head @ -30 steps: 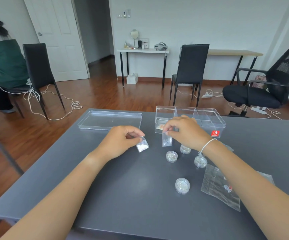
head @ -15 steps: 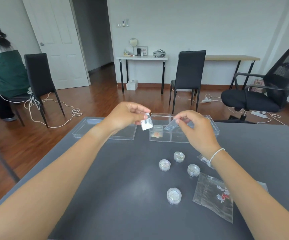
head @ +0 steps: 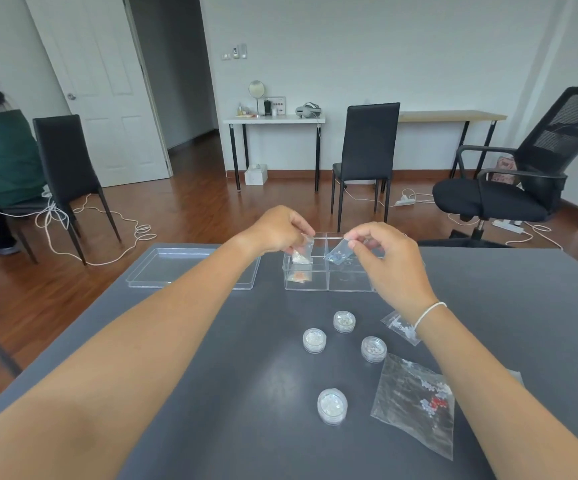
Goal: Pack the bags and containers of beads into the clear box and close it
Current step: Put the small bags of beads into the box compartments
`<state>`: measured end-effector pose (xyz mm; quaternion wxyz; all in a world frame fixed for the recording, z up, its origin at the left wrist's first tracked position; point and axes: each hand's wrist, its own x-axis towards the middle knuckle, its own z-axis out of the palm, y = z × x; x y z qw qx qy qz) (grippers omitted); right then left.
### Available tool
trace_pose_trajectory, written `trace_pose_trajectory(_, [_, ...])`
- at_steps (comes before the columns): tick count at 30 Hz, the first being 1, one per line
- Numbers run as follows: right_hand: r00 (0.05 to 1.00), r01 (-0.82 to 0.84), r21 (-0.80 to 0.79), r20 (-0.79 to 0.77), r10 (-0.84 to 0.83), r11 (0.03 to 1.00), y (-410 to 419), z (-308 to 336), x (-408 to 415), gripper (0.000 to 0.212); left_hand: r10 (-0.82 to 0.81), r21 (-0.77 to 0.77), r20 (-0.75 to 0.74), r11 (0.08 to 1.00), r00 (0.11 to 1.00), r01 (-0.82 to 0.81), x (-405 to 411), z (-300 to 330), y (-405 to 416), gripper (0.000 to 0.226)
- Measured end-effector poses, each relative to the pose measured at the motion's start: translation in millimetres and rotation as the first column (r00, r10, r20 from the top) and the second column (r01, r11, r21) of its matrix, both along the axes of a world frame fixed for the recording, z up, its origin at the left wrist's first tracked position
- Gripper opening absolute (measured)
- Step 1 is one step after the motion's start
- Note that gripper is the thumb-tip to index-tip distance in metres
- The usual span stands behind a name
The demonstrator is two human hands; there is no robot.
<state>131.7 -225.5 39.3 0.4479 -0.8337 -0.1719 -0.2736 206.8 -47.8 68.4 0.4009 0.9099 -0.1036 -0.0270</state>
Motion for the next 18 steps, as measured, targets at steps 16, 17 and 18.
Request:
trace_pose_trajectory(16, [0.999,0.013,-0.047,-0.029,-0.014,0.999,-0.6,-3.2,2.7,0.013,0.006,0.089,-0.09,0.996,0.996,0.003,1.0,1.5,-9.1,0.014])
trace_pose_trajectory(17, [1.0,0.013,-0.046,-0.028,-0.014,0.999,-0.6,-3.1,2.7,0.013,0.011,0.114,-0.093,0.994,0.996,0.0,1.4,1.7,-9.4,0.014])
trace_pose_trajectory(18, [1.0,0.014,-0.047,-0.027,-0.015,0.999,-0.6,-3.0,2.7,0.013,0.016,0.135,-0.094,0.991,0.995,-0.003,1.7,1.0,-9.5,0.014])
